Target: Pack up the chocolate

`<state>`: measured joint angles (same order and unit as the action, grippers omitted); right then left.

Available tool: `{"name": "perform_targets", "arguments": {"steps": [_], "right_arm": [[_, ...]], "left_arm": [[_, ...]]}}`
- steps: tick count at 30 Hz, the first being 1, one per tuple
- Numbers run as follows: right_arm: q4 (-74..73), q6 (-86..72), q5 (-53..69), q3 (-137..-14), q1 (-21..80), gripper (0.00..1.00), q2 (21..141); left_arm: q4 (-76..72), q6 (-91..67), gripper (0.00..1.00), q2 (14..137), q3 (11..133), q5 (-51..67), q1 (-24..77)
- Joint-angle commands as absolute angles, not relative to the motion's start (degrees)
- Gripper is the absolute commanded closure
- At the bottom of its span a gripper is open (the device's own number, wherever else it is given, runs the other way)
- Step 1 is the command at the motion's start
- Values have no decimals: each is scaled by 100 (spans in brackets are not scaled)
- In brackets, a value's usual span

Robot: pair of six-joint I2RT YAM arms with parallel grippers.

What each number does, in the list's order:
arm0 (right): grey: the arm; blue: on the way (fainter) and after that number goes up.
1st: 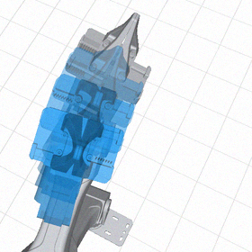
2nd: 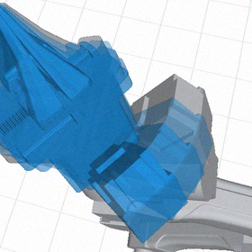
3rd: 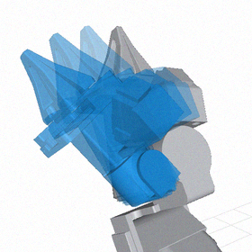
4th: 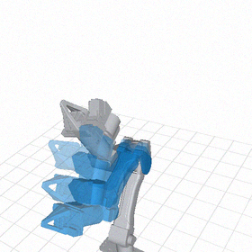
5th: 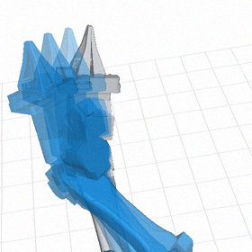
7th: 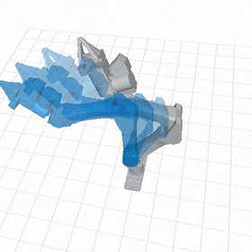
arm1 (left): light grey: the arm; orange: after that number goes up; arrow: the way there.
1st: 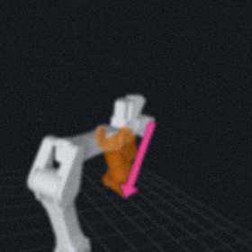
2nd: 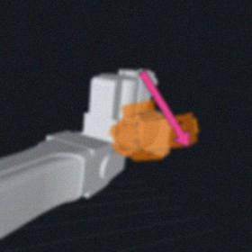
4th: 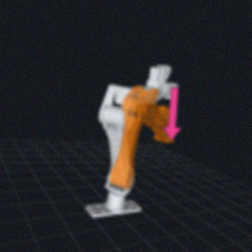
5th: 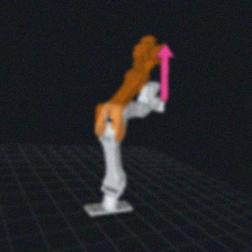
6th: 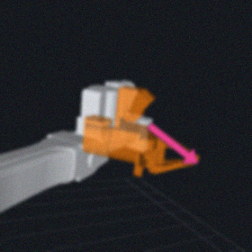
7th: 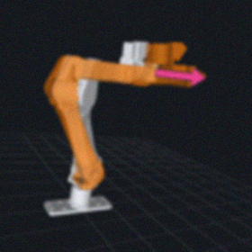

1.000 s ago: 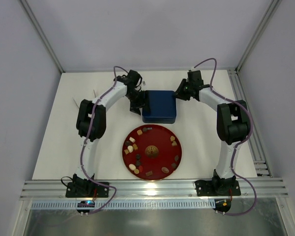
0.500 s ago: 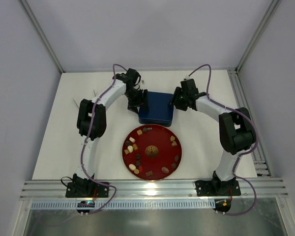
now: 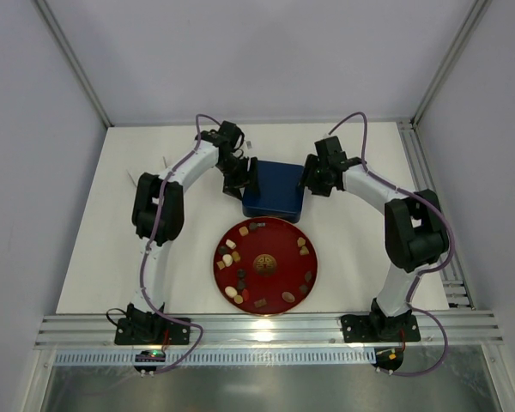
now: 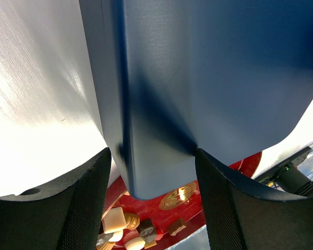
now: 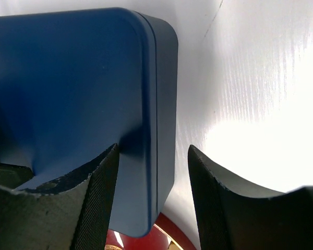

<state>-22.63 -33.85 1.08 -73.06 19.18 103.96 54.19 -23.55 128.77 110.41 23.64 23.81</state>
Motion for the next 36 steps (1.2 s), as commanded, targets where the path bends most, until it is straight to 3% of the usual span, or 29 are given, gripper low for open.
{"name": "perform_targets", "arguments": {"steps": [1,14,26,31,32,36], "right_arm": [[-3252,-3059,-211,-7286,1969,44,10363],[-3234,-3270,-395,-6381,2355,52,9484],[-3059,-3340,-466,-5907,2479,65,10072],[-2988,-3357,-466,-5993,2470,64,9906],[-3032,-3357,-475,-6107,2461,56,9897],[-3295,-3182,-282,-6854,2102,48,10089]], "left_arm": [[5520,-2153,36,12858,10854,1978,2364],[5590,-2109,36,12841,10872,1978,2364],[5704,-2083,36,12920,10934,1899,2364],[5757,-2057,36,12946,11004,1916,2364],[5757,-2057,36,12946,11013,1925,2364],[5757,-2022,35,12920,11030,1960,2364]]}}
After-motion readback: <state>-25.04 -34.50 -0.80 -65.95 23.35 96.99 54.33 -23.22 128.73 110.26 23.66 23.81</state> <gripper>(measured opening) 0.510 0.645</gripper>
